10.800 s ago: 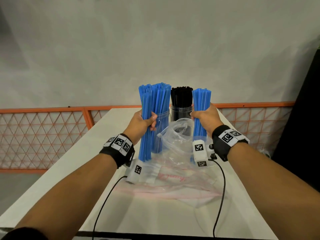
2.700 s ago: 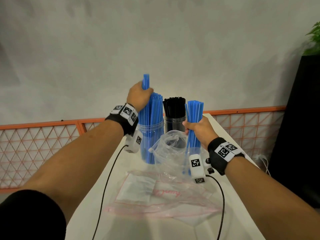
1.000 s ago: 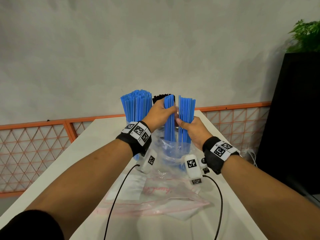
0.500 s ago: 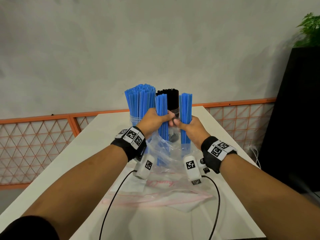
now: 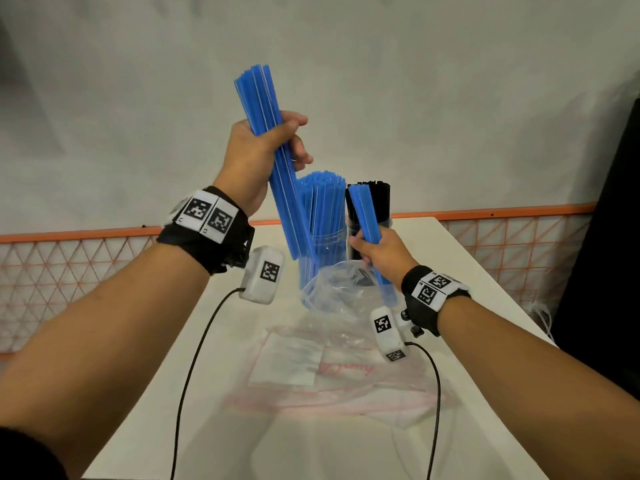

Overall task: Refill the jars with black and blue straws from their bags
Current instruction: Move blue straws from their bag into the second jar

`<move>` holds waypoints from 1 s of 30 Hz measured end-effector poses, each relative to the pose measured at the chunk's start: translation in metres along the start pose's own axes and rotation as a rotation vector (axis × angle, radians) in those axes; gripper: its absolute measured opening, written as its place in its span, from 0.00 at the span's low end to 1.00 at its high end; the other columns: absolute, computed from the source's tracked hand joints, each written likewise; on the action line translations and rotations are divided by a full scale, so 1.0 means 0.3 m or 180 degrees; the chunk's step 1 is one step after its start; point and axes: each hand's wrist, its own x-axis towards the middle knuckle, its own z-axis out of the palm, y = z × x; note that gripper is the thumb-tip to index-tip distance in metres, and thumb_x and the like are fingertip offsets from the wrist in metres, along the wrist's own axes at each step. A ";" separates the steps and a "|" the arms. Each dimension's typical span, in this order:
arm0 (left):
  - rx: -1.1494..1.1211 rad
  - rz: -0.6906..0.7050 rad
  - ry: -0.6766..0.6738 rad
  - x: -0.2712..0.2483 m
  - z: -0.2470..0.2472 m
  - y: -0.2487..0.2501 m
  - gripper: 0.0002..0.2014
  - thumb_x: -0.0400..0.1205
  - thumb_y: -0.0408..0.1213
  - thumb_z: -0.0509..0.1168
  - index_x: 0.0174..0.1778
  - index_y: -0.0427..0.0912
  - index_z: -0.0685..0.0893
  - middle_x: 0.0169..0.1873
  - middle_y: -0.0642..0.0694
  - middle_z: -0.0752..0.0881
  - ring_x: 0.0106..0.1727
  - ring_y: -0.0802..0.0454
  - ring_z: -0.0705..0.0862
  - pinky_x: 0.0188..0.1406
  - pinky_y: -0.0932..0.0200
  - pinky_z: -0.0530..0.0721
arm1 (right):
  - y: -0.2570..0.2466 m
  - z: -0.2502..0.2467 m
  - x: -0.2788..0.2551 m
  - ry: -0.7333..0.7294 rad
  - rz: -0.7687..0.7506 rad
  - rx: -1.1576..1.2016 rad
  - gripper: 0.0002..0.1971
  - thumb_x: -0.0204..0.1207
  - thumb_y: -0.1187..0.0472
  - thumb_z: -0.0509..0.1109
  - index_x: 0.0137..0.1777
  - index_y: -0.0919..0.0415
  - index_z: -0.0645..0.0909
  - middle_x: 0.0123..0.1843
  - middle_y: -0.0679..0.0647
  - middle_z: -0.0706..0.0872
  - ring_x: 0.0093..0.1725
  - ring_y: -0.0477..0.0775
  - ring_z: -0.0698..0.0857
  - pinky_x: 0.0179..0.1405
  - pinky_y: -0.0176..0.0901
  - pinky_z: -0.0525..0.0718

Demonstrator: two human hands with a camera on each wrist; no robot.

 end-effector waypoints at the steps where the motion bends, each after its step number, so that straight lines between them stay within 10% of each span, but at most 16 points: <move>1: 0.0022 -0.0022 0.0045 -0.012 -0.023 -0.025 0.05 0.85 0.31 0.63 0.51 0.37 0.85 0.26 0.45 0.84 0.35 0.44 0.88 0.38 0.53 0.87 | -0.002 0.005 0.002 -0.0093 -0.0063 0.0003 0.03 0.79 0.63 0.69 0.45 0.63 0.79 0.29 0.54 0.72 0.25 0.48 0.69 0.27 0.40 0.75; 10: 0.0208 -0.0670 -0.0041 -0.196 -0.119 -0.367 0.05 0.86 0.26 0.61 0.49 0.35 0.82 0.28 0.43 0.84 0.33 0.47 0.84 0.43 0.50 0.86 | 0.014 0.052 0.033 -0.0373 -0.0185 -0.0362 0.17 0.81 0.63 0.65 0.69 0.50 0.80 0.19 0.43 0.77 0.26 0.56 0.63 0.31 0.50 0.68; 30: 0.0455 -0.1330 0.0399 -0.251 -0.109 -0.601 0.10 0.86 0.36 0.65 0.39 0.37 0.83 0.18 0.51 0.73 0.21 0.55 0.72 0.34 0.55 0.79 | 0.035 0.094 0.054 -0.0249 0.0018 0.0216 0.10 0.82 0.65 0.64 0.57 0.53 0.83 0.25 0.50 0.69 0.25 0.48 0.65 0.26 0.45 0.68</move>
